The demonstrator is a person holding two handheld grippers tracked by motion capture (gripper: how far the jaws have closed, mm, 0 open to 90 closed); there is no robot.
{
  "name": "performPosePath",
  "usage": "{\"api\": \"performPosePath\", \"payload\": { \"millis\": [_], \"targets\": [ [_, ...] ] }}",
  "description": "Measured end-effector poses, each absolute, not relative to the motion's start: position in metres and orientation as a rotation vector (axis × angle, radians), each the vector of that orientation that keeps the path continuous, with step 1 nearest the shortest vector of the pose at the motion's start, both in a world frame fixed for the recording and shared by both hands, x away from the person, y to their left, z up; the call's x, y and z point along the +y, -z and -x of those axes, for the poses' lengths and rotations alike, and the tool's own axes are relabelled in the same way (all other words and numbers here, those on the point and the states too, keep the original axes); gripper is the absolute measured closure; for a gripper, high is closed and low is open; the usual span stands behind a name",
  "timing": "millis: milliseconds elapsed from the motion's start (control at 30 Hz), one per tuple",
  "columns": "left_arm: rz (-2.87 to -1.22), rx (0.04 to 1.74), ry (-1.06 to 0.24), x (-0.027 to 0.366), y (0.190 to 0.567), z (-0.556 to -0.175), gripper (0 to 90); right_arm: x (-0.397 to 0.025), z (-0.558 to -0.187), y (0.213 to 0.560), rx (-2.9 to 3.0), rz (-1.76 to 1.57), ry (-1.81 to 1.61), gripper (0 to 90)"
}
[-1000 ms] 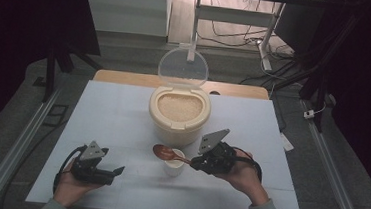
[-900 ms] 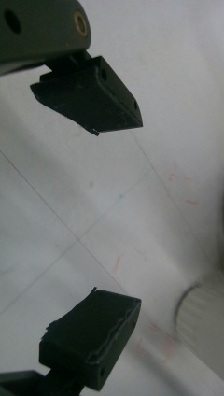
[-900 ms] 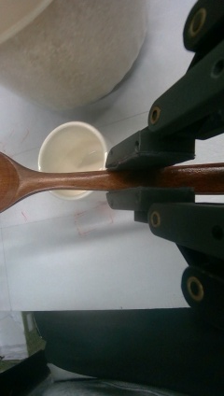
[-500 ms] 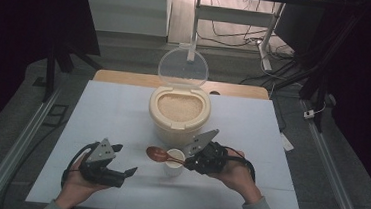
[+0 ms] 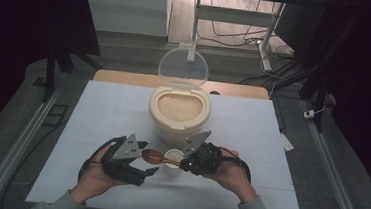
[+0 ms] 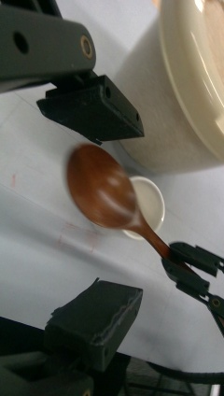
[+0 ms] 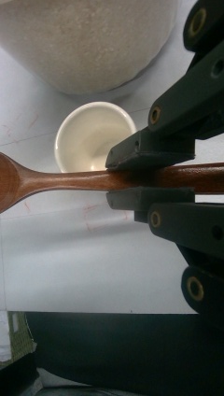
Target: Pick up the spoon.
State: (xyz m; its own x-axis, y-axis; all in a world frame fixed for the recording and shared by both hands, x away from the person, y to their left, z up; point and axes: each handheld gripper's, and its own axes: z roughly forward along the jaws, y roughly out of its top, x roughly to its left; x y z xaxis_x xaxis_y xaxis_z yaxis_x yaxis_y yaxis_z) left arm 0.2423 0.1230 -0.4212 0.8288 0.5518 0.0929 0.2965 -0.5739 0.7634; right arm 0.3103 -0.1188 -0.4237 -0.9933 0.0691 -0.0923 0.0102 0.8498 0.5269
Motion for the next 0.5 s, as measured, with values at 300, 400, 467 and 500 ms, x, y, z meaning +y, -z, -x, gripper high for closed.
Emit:
{"api": "performPosePath", "payload": {
  "millis": [300,400,467,500],
  "targets": [
    [-2.303,0.553,-0.348,0.102,0.424,-0.258,26.7,-0.115,-0.308,0.424,2.918,-0.038,-0.819,78.9],
    [-2.322,0.543,-0.327,0.099,0.425,-0.261,31.2,-0.112,-0.307,0.424,2.916,-0.017,-0.805,78.9],
    [-2.343,0.530,-0.319,0.097,0.426,-0.263,33.8,-0.110,-0.306,0.424,2.917,-0.011,-0.807,78.9],
    [-2.353,0.525,-0.311,0.095,0.427,-0.264,35.2,-0.109,-0.305,0.424,2.916,-0.004,-0.809,78.9]
  ]
}}
